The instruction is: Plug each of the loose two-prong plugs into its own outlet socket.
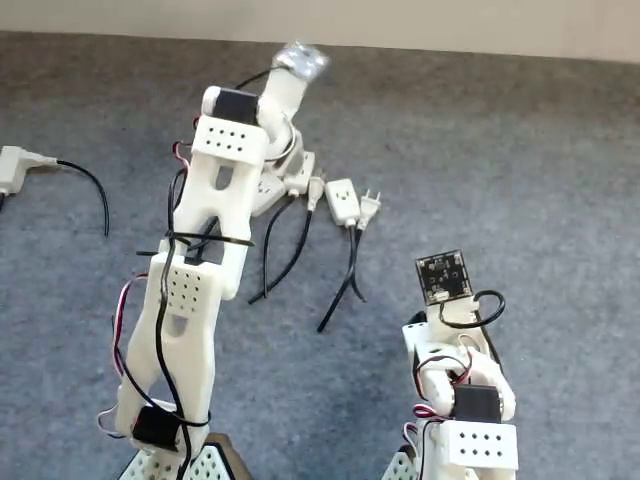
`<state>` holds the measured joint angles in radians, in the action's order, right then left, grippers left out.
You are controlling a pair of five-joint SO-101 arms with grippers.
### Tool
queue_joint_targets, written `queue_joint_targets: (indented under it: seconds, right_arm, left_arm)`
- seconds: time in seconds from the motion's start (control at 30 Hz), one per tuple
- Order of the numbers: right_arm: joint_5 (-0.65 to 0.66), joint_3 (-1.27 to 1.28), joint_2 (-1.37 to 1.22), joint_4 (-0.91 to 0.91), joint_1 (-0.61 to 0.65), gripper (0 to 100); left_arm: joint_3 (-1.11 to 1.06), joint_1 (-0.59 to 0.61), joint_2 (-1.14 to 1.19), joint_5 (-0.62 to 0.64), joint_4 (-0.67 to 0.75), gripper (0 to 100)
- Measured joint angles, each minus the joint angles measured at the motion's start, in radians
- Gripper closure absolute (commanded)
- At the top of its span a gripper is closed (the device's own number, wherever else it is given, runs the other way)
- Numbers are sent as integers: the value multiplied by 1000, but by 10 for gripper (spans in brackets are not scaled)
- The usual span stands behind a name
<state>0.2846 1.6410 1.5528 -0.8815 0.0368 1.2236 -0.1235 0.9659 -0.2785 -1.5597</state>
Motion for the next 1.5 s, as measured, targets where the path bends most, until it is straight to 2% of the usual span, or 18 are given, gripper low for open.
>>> queue_joint_targets:
  seconds: [0.1, 0.4, 1.03, 1.1, 1.2, 1.23, 1.37, 1.5]
  right_arm:
    - [0, 0, 0, 0, 0, 965]
    - [0, 0, 0, 0, 0, 965]
    - [6, 0, 0, 0, 0, 965]
    - [6, 0, 0, 0, 0, 965]
    - [6, 0, 0, 0, 0, 965]
    - [6, 0, 0, 0, 0, 965]
    - [6, 0, 0, 0, 0, 965]
    - [6, 0, 0, 0, 0, 965]
  left_arm:
    - [-5, -2, 35, 40, 61, 796]
    - [-5, -26, 160, 51, 157, 796]
    - [26, -64, 221, 51, 173, 803]
    - [31, -64, 232, 54, 175, 848]
    - [37, -68, 233, 54, 175, 984]
    - [37, -68, 233, 44, 175, 1000]
    - [37, -69, 235, -51, 175, 996]
    - [57, -68, 224, -64, 112, 997]
